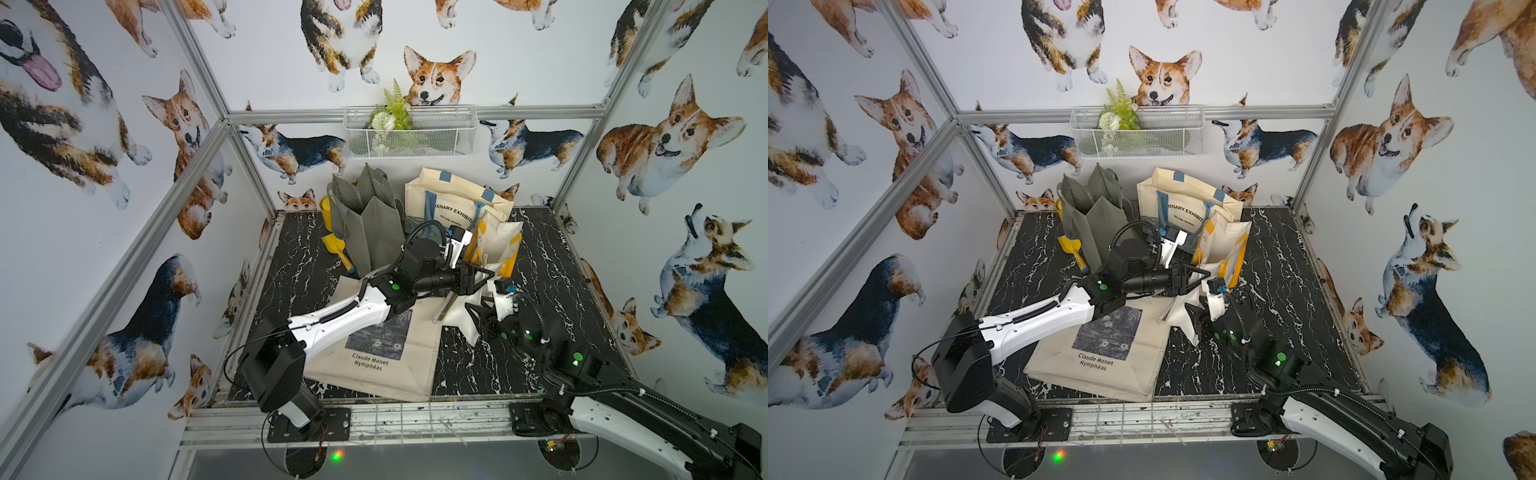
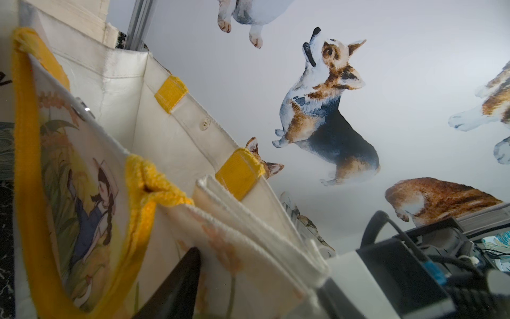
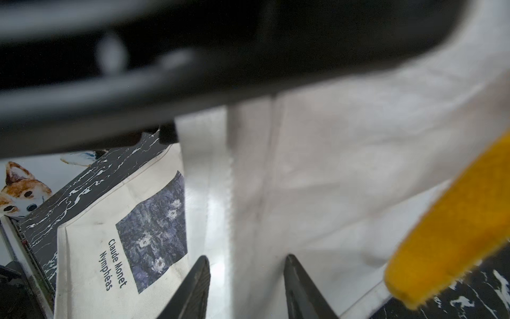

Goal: Put away the canvas bag
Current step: Press the canvas bag.

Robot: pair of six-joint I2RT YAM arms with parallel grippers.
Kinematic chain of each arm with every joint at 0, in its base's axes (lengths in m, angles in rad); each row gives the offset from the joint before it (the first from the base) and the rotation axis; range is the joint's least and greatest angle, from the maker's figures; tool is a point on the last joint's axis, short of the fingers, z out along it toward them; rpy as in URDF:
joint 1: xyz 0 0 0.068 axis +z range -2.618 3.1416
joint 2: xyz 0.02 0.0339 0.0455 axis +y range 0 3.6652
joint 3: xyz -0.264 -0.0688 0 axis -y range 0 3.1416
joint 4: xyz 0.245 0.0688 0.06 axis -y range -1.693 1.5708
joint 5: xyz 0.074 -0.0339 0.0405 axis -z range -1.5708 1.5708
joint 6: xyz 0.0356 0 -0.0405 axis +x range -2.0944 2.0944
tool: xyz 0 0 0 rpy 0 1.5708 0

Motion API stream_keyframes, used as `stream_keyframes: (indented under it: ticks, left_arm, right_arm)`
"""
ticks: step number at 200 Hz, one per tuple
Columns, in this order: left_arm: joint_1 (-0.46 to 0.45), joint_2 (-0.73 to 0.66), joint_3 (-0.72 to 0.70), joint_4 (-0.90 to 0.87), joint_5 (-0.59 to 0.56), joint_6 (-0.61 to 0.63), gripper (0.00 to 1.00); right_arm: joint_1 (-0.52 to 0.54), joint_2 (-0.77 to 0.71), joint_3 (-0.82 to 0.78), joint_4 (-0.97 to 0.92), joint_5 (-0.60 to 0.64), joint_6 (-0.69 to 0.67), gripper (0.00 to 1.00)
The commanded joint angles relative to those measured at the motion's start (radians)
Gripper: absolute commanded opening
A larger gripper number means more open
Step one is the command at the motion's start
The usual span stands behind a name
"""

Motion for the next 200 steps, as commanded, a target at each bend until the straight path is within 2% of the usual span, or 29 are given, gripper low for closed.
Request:
stream_keyframes:
  ticks: [1,22,42,77,98,100,116,135,164,200]
  left_arm:
    - [0.003,0.007,0.028,-0.056,-0.035,0.011,0.41]
    - [0.003,-0.001,0.038,-0.108,-0.048,0.040,0.17]
    - [0.003,-0.025,0.044,-0.163,-0.050,0.090,0.00]
    - [0.000,-0.108,0.059,-0.329,-0.007,0.251,0.00]
    - [-0.003,-0.179,0.055,-0.438,0.000,0.360,0.00]
    - [-0.003,-0.183,0.055,-0.448,-0.001,0.371,0.00]
    - [-0.002,-0.229,0.051,-0.513,-0.008,0.443,0.00]
    - [-0.003,-0.269,0.050,-0.571,-0.020,0.530,0.00]
    - [-0.003,-0.312,0.052,-0.641,-0.029,0.668,0.00]
    - [-0.003,-0.372,0.027,-0.663,-0.024,0.790,0.00]
  right_arm:
    - [0.000,0.004,-0.004,0.090,-0.038,0.029,0.48]
    - [0.000,-0.014,-0.010,0.091,-0.025,0.030,0.48]
    - [-0.002,-0.049,0.007,0.037,-0.019,0.019,0.51]
    - [-0.002,-0.152,0.105,-0.196,0.006,-0.073,0.56]
    - [-0.002,-0.215,0.170,-0.333,0.012,-0.169,0.62]
    - [-0.002,-0.222,0.177,-0.346,0.011,-0.183,0.66]
    - [-0.002,-0.244,0.218,-0.404,0.012,-0.251,0.72]
    - [-0.002,-0.231,0.278,-0.452,-0.002,-0.330,0.78]
    - [-0.002,-0.153,0.409,-0.547,-0.094,-0.446,0.84]
    - [-0.005,-0.099,0.515,-0.619,-0.154,-0.548,0.94]
